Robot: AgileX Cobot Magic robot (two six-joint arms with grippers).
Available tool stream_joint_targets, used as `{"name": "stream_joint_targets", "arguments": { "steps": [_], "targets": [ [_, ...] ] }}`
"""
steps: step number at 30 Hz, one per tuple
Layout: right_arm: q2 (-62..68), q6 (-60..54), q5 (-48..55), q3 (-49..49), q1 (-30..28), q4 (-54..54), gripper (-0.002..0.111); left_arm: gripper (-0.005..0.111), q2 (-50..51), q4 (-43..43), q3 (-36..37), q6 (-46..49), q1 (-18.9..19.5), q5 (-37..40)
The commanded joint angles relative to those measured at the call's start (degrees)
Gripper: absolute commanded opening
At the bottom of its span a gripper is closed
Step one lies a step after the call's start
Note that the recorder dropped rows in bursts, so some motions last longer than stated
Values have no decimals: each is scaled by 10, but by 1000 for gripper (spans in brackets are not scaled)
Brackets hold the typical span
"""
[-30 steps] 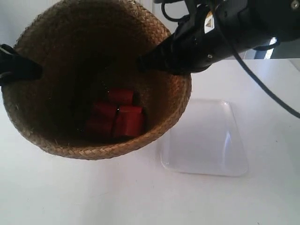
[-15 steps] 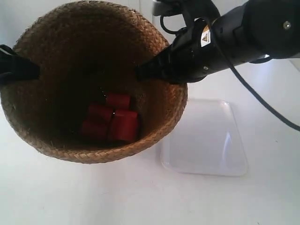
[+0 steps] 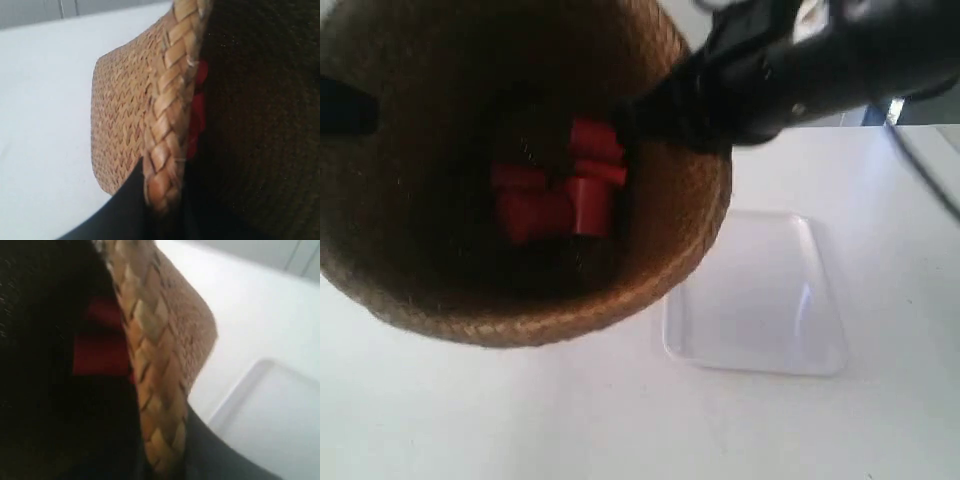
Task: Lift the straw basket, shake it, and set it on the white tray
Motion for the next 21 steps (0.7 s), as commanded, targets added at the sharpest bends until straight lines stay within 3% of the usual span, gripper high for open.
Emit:
{"name": "stream_joint_targets", "arguments": {
  "steps": [1, 21],
  "targets": [
    [15, -11, 16, 12, -2, 10, 0, 0, 6, -2, 4, -2, -1, -21],
    [28, -15, -24, 18, -2, -6, 0, 0, 49, -12, 6, 19, -1, -16]
  ]
}}
